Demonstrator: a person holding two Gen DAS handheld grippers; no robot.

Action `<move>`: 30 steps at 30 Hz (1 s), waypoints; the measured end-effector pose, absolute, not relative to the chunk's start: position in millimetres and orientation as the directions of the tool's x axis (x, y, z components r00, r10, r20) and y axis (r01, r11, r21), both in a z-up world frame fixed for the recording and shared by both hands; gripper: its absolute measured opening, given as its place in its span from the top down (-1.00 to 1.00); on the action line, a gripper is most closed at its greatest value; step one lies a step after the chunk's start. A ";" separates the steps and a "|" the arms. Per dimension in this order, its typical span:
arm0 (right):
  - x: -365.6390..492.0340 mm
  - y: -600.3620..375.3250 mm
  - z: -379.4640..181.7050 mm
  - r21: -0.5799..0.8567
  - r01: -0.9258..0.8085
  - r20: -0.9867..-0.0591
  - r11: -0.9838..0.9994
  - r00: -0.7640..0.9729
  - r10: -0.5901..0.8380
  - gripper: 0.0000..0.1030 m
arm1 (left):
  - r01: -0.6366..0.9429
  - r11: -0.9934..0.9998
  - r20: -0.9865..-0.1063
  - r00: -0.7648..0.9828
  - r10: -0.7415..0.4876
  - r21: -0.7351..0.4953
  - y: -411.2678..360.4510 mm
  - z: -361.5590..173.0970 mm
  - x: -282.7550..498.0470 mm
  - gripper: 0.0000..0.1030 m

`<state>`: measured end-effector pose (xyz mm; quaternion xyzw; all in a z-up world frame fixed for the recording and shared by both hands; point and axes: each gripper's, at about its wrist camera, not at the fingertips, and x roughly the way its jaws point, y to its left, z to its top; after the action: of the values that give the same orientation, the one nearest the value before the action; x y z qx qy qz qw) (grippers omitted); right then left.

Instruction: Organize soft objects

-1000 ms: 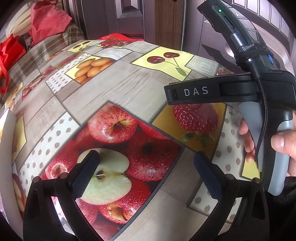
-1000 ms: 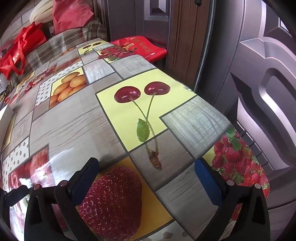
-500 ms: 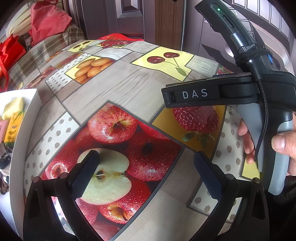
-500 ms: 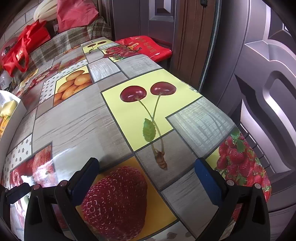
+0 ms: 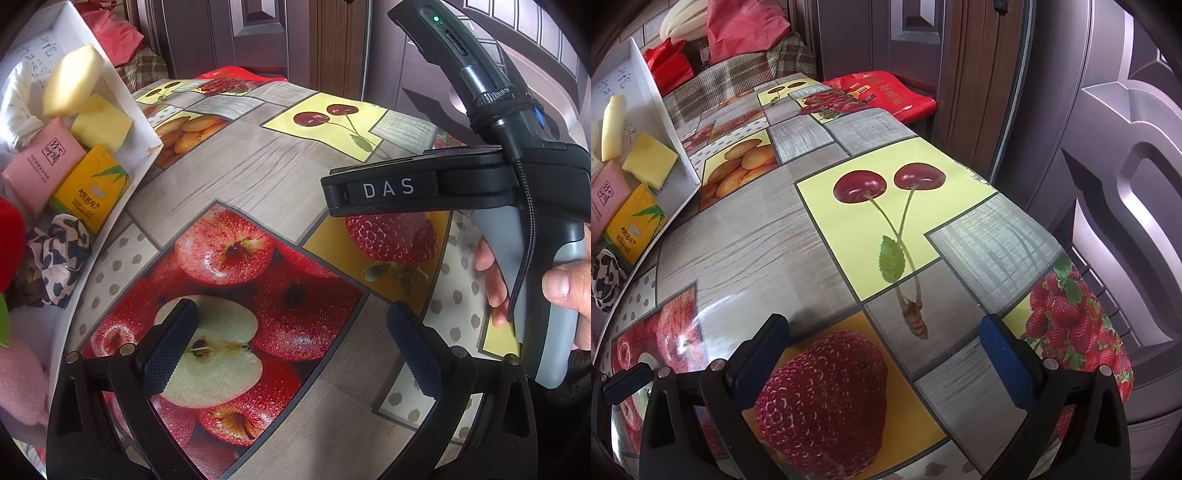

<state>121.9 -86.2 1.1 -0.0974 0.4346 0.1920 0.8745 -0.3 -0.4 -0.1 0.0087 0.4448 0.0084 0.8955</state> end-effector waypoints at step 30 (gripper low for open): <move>119.6 -81.9 1.2 -0.003 -0.426 -0.798 0.905 0.546 0.254 -1.00 | -0.007 1.000 -0.797 0.603 0.021 0.021 0.0 0.2 -0.8 -0.99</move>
<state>119.6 -81.9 1.2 -0.0987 0.4347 0.1945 0.8738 -0.8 0.0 0.2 0.0080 0.4452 0.0076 0.8954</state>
